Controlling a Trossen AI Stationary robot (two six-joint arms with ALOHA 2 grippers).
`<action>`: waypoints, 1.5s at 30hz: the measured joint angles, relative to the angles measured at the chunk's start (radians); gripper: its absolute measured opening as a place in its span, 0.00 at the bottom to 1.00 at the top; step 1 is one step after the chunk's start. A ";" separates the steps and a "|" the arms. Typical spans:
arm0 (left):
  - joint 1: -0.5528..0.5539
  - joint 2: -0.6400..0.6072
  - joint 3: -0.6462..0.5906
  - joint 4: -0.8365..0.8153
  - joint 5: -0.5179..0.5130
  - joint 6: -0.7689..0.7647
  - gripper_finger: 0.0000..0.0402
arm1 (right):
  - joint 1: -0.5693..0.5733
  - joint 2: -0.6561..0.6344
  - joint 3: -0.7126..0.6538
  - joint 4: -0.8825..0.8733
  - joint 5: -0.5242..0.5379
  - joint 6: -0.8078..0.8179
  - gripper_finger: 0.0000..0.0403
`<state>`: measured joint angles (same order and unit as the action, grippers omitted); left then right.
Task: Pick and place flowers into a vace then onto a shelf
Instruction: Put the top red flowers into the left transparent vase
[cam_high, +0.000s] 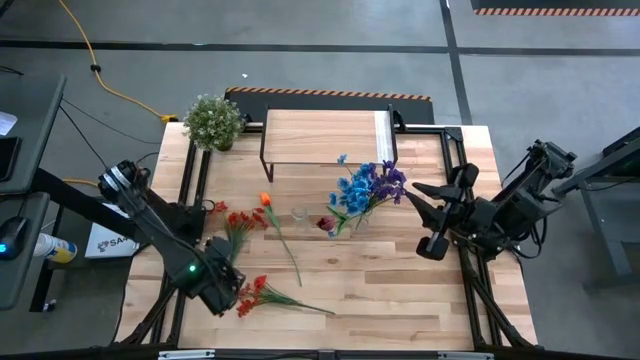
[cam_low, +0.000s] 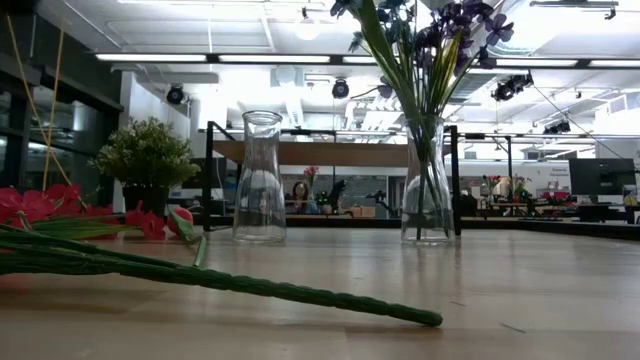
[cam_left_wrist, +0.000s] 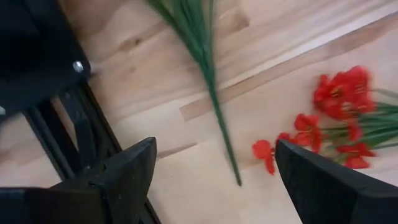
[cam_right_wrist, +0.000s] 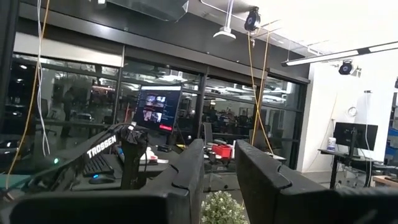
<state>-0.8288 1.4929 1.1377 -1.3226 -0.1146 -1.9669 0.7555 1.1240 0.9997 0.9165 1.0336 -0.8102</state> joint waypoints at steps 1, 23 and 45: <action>-0.009 0.000 -0.022 0.029 -0.002 -0.011 0.90 | 0.000 0.000 0.000 0.000 0.000 0.002 0.21; 0.061 -0.006 -0.443 0.564 0.017 0.006 0.90 | 0.000 0.000 0.000 0.000 -0.060 0.051 0.21; 0.239 -0.003 -0.449 0.567 -0.006 0.244 0.90 | 0.000 0.000 0.000 -0.023 -0.022 0.044 0.21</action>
<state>-0.5902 1.4904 0.6884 -0.7560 -0.1209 -1.7225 0.7551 1.1244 0.9997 0.8933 1.0114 -0.7661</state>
